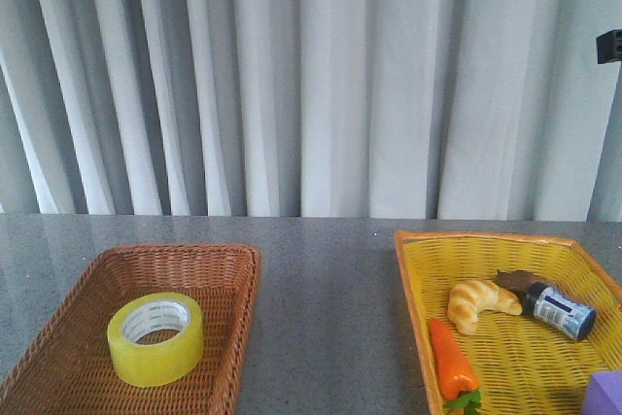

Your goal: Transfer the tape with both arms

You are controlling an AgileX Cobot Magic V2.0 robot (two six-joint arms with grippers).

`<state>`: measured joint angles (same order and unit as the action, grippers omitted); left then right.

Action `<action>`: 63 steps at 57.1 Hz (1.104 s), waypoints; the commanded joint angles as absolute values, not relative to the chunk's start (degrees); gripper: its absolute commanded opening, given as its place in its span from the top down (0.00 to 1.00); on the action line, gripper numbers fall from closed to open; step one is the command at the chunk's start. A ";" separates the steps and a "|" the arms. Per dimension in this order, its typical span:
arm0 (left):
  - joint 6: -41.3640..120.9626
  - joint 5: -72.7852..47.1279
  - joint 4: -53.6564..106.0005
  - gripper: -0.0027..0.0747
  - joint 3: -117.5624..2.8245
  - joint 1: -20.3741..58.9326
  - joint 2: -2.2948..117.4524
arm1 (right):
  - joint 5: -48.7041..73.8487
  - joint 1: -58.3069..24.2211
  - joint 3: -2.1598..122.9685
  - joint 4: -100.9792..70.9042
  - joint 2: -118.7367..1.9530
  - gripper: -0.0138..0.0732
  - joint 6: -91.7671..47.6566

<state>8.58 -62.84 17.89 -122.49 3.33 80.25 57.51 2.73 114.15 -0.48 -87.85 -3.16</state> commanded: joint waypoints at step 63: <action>5.13 9.48 -0.32 0.97 -3.64 3.55 5.03 | 53.65 3.05 115.44 -0.46 -86.01 0.85 -3.55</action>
<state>5.54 4.30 -0.35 -5.09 3.33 7.67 57.61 2.73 114.15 -0.48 -87.85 -3.16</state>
